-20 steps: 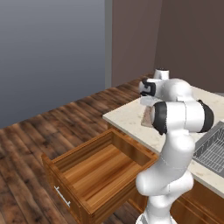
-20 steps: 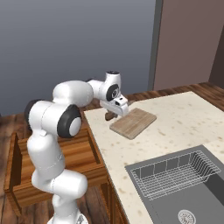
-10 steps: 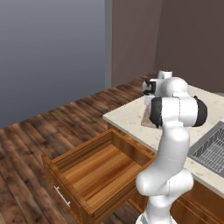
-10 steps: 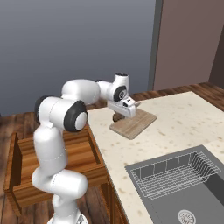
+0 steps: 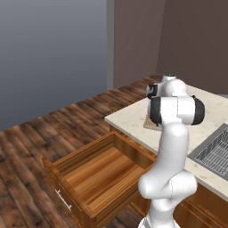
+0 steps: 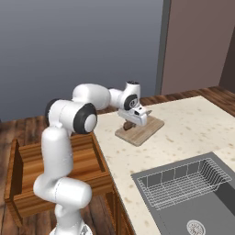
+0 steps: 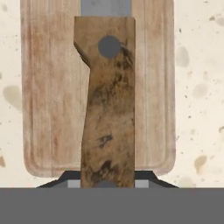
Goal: Pick up the knife from the drawer and place it on the cutting board. Then place the meat from the plate to the cutting board.
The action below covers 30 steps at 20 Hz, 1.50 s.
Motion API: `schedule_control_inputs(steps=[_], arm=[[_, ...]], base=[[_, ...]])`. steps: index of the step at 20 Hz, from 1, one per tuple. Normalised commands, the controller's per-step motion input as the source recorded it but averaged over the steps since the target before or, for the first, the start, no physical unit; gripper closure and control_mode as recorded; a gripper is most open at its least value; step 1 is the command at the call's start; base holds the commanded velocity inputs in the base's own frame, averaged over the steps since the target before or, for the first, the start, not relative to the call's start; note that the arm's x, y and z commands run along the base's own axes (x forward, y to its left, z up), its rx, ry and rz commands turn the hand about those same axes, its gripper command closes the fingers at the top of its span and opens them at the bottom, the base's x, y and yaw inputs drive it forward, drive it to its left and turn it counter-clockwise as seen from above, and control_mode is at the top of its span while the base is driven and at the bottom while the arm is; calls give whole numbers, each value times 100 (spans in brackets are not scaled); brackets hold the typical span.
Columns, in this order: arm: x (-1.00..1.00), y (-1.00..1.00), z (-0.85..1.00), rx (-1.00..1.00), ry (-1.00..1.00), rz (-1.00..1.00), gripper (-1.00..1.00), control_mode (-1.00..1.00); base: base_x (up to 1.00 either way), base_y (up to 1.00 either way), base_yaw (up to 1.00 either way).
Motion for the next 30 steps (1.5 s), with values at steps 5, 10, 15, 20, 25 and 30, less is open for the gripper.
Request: schedule_control_inputs(steps=[5, 10, 15, 20, 25, 30], arm=[[20, -6, -27, 0, 0, 0, 100, -100], [16, -1, -30, 0, 0, 0, 100, -100], [17, -6, -28, 0, 0, 0, 100, -100], [27, -10, -30, 0, 0, 0, 100, -100], [26, -7, -43, 0, 0, 0, 100, -100], [23, -1, -52, 0, 0, 0, -100, -100]], base=[[0, 0, 0], [0, 0, 0], [0, 0, 0], [0, 0, 0], [0, 0, 0], [0, 0, 0]])
